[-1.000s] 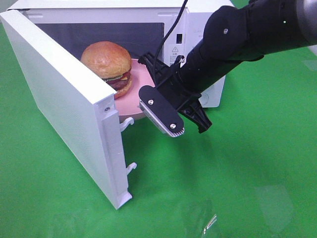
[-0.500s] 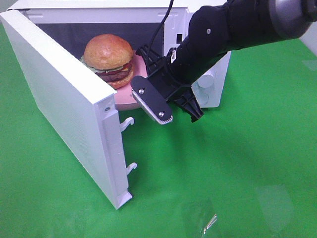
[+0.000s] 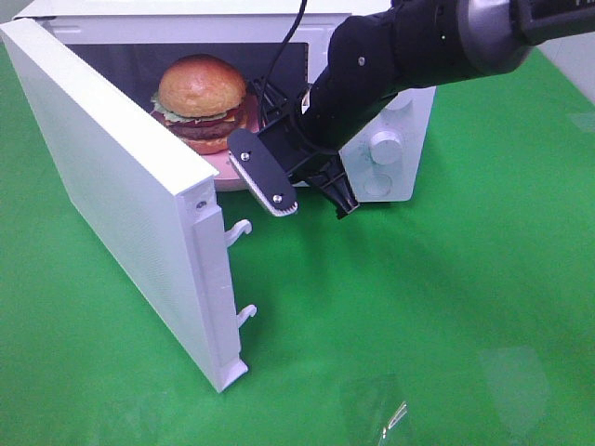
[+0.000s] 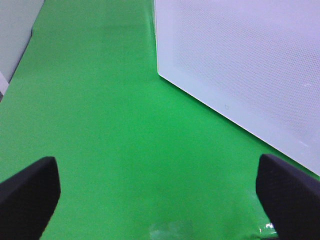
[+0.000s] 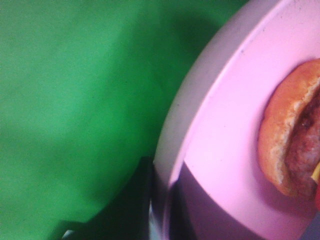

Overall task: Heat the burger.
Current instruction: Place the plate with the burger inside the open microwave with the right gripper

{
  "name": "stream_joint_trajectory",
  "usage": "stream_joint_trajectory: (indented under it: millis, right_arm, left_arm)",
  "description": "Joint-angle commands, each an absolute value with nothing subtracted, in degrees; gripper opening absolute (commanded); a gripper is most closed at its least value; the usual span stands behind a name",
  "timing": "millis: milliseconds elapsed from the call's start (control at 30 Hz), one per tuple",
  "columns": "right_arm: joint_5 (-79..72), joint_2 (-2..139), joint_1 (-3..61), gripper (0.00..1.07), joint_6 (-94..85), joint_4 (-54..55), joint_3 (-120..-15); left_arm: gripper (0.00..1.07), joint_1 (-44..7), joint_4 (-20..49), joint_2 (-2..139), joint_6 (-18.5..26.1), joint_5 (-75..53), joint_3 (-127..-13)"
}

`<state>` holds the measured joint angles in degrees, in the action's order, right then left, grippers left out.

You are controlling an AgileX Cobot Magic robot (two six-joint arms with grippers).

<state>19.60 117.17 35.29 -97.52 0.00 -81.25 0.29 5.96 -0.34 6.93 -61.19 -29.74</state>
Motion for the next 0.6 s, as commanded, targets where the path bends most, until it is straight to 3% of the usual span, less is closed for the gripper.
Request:
stream_joint_trajectory:
  millis: [33,600]
  right_arm:
    - [16.79,117.46,34.84,0.00,-95.28,0.00,-83.94]
    - [21.94,126.17,35.47,0.00,-82.79,-6.70,-96.72]
  left_arm:
    - [1.00,-0.11,5.90,-1.26,6.88,-61.36,-29.62]
    - [1.00,-0.11,5.90,-1.26,6.88,-61.36,-29.62]
